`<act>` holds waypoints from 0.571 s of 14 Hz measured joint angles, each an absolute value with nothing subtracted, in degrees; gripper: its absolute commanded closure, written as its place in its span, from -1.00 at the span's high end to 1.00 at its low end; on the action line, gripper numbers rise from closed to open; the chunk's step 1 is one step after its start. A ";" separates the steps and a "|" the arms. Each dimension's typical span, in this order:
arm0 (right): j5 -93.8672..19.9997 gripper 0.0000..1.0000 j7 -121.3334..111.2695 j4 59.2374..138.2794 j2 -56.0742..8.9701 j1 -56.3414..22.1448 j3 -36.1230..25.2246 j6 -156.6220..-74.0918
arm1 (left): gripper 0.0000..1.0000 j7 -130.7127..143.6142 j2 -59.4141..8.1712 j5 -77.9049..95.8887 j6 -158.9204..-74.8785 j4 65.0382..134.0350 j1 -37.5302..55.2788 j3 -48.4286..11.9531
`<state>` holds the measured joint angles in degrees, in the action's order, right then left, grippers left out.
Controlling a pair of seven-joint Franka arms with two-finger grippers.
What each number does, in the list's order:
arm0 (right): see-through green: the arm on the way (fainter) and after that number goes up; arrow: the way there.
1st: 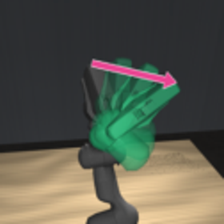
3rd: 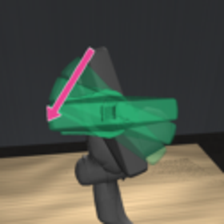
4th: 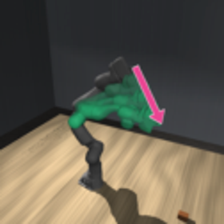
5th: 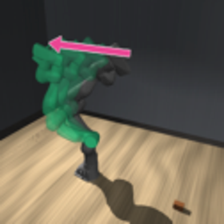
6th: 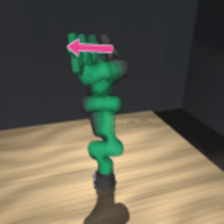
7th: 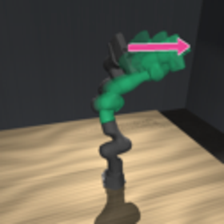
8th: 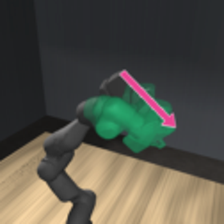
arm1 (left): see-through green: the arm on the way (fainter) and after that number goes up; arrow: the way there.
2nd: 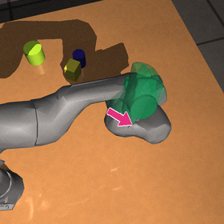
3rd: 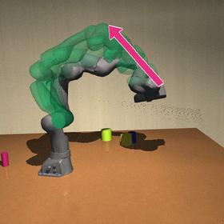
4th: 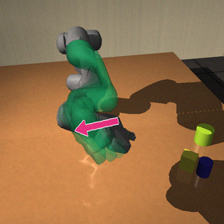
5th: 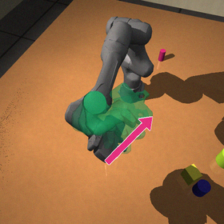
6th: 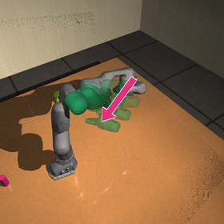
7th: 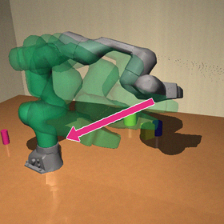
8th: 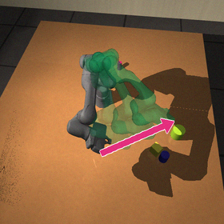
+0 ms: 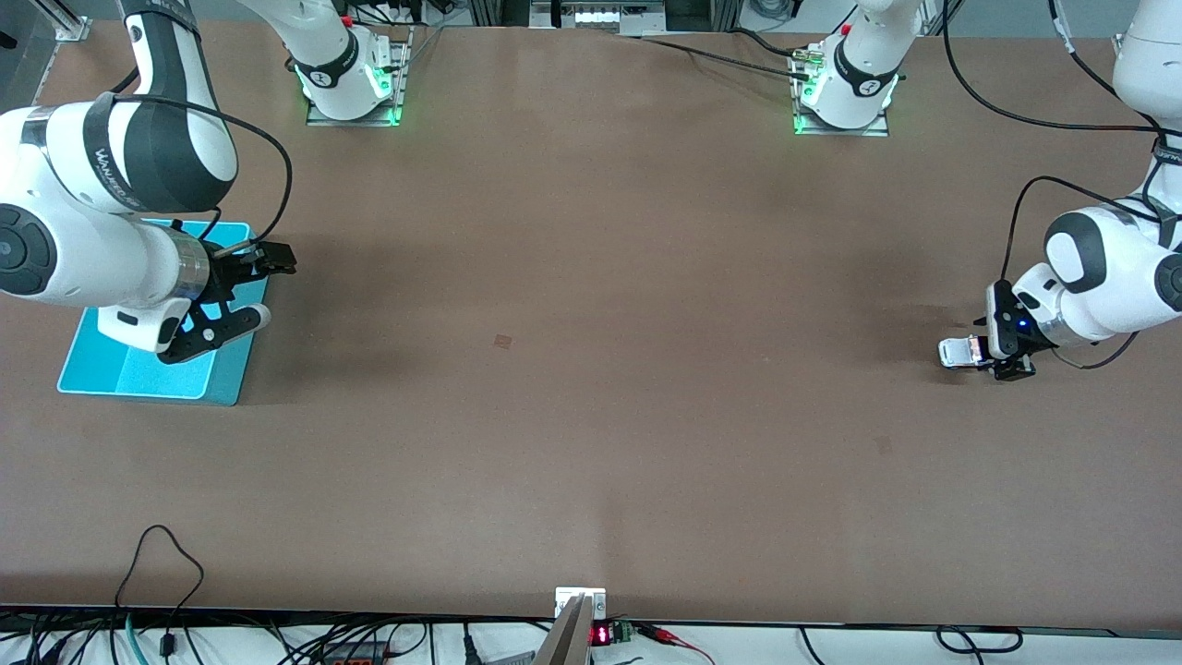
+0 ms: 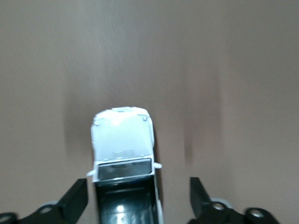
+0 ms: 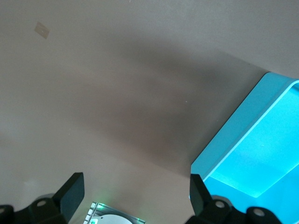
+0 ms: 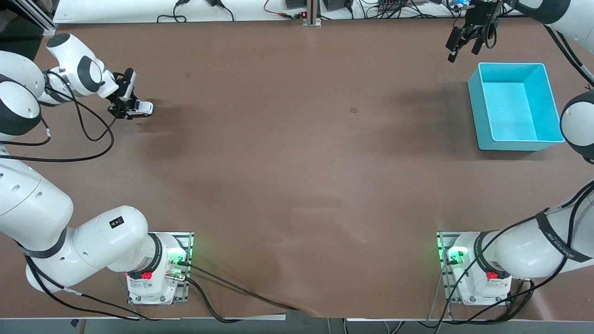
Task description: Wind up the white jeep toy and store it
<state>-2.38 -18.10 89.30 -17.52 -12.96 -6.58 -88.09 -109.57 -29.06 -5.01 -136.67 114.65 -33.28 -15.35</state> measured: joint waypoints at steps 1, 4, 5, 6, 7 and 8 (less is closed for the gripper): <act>-2.38 1.00 -18.10 89.30 -17.52 -12.95 -6.58 -88.09 | 1.00 -109.56 -27.76 -5.02 -134.13 113.63 -33.27 -16.55; -2.39 1.00 -18.10 89.31 -17.52 -12.94 -6.59 -88.08 | 1.00 -109.53 -23.71 -5.02 -130.70 112.91 -33.26 -18.51; -2.39 1.00 -18.10 89.31 -17.53 -12.94 -6.59 -88.08 | 1.00 -109.53 -22.74 -5.02 -130.43 112.91 -33.26 -18.68; -2.39 1.00 -18.09 89.31 -17.53 -12.94 -6.59 -88.08 | 1.00 -109.54 -22.00 -5.02 -130.36 112.91 -33.27 -18.72; -2.39 1.00 -18.09 89.31 -17.54 -12.94 -6.59 -88.08 | 1.00 -109.54 -21.50 -5.02 -130.35 112.92 -33.27 -18.75; -2.39 1.00 -18.09 89.31 -17.54 -12.94 -6.59 -88.08 | 1.00 -109.54 -21.14 -5.02 -130.35 112.92 -33.26 -18.84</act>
<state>-2.39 -18.09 89.31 -17.54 -12.94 -6.59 -88.08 -109.54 -21.14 -5.02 -130.35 112.92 -33.26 -18.84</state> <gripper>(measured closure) 0.000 0.000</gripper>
